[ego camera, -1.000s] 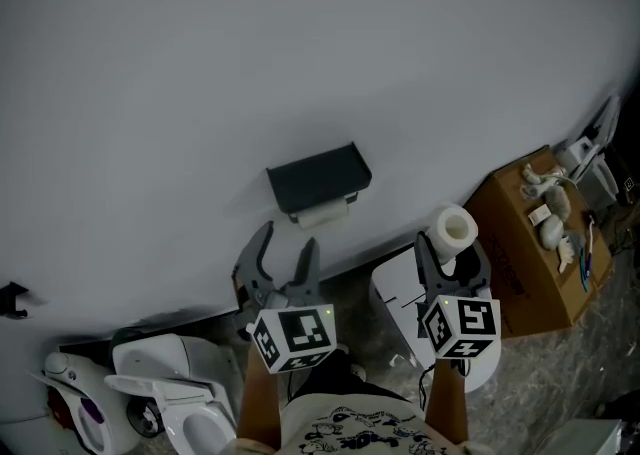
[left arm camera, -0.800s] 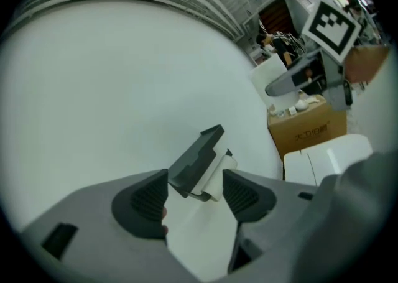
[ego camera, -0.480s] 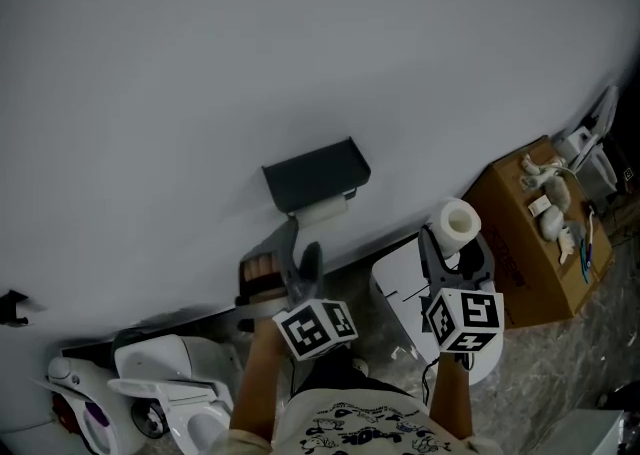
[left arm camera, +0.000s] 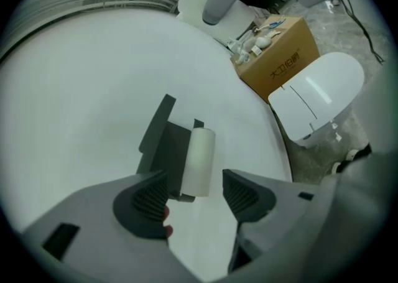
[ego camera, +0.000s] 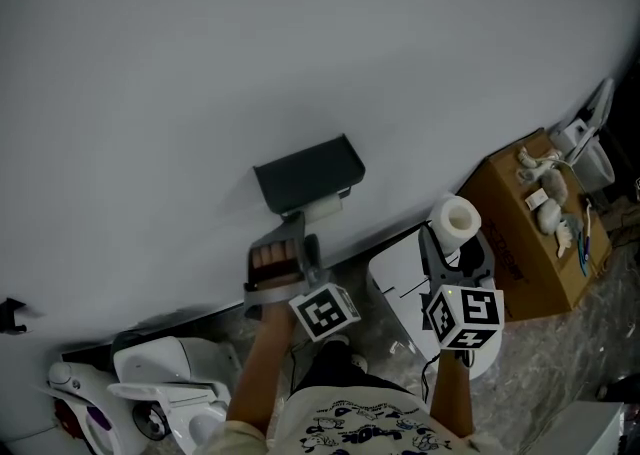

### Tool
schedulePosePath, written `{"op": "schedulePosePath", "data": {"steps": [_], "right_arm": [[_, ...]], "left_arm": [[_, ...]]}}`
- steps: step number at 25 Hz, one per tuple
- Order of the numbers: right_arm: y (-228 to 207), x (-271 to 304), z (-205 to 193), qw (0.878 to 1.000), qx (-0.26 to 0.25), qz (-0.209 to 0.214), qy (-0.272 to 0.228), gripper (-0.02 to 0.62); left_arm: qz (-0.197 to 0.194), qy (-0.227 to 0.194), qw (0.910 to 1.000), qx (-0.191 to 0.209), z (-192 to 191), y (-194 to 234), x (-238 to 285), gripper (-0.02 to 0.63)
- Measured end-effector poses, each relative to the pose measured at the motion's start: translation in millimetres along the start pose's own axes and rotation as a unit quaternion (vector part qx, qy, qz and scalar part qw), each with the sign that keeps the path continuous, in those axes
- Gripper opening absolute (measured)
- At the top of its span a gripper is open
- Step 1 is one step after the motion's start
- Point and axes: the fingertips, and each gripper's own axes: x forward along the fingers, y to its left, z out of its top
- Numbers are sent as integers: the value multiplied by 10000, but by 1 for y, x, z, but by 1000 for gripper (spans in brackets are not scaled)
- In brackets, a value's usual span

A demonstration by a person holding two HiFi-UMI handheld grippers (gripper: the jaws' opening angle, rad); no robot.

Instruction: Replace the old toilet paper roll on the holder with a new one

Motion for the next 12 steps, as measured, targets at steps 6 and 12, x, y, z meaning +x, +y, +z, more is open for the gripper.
{"op": "schedulePosePath", "data": {"steps": [6, 12], "right_arm": [[-10, 3, -2, 10000, 1, -94, 26, 305], [-23, 3, -5, 9997, 10, -246, 71, 305]], "left_arm": [[-44, 13, 9994, 353, 15, -3, 23, 261], [214, 213, 9962, 818, 19, -4, 41, 245]]}}
